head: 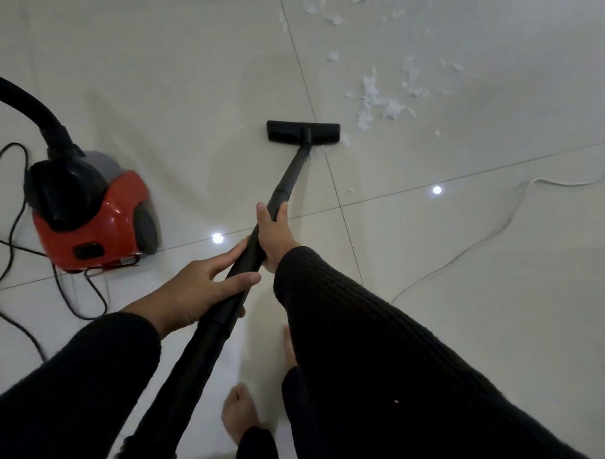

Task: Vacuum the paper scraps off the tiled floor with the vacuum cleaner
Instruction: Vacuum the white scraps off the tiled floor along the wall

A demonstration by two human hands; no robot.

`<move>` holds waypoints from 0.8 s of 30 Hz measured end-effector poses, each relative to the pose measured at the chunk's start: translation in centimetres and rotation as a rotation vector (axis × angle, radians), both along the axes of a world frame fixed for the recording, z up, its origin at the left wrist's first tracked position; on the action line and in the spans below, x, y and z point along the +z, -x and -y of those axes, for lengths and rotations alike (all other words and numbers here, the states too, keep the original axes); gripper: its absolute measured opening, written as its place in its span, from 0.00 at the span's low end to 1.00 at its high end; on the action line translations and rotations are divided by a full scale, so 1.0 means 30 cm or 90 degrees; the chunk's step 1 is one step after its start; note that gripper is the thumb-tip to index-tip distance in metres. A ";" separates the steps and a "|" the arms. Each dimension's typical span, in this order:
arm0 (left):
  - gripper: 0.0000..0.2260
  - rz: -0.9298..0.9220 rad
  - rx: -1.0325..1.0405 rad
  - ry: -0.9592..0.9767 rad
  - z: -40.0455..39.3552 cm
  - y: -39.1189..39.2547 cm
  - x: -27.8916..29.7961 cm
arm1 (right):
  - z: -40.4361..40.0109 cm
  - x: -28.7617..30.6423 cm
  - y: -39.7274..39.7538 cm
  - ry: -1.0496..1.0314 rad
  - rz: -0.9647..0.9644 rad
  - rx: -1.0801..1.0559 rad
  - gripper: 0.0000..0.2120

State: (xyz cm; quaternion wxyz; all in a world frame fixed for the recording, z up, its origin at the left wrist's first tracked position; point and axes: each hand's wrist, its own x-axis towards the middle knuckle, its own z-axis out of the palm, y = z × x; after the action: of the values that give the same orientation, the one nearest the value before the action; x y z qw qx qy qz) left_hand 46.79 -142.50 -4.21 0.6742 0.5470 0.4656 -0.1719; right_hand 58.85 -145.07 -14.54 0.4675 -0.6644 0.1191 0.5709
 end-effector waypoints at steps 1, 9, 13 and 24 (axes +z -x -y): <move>0.27 -0.002 -0.008 0.000 0.012 0.015 0.004 | 0.017 0.007 0.015 -0.001 -0.002 -0.010 0.34; 0.28 0.002 -0.046 0.003 0.115 0.120 0.043 | 0.152 0.069 0.122 -0.007 0.007 -0.064 0.34; 0.29 0.001 -0.064 0.003 0.177 0.153 0.047 | 0.226 0.071 0.162 -0.006 0.004 -0.084 0.33; 0.28 -0.001 -0.130 0.034 0.320 0.197 0.016 | 0.417 0.035 0.225 0.011 -0.015 -0.138 0.33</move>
State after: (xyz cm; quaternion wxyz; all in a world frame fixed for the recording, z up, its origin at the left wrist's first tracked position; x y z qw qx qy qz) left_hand 40.87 -152.11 -3.73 0.6676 0.5730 0.4030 -0.2522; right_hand 52.09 -157.58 -13.49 0.5195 -0.6448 0.2006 0.5236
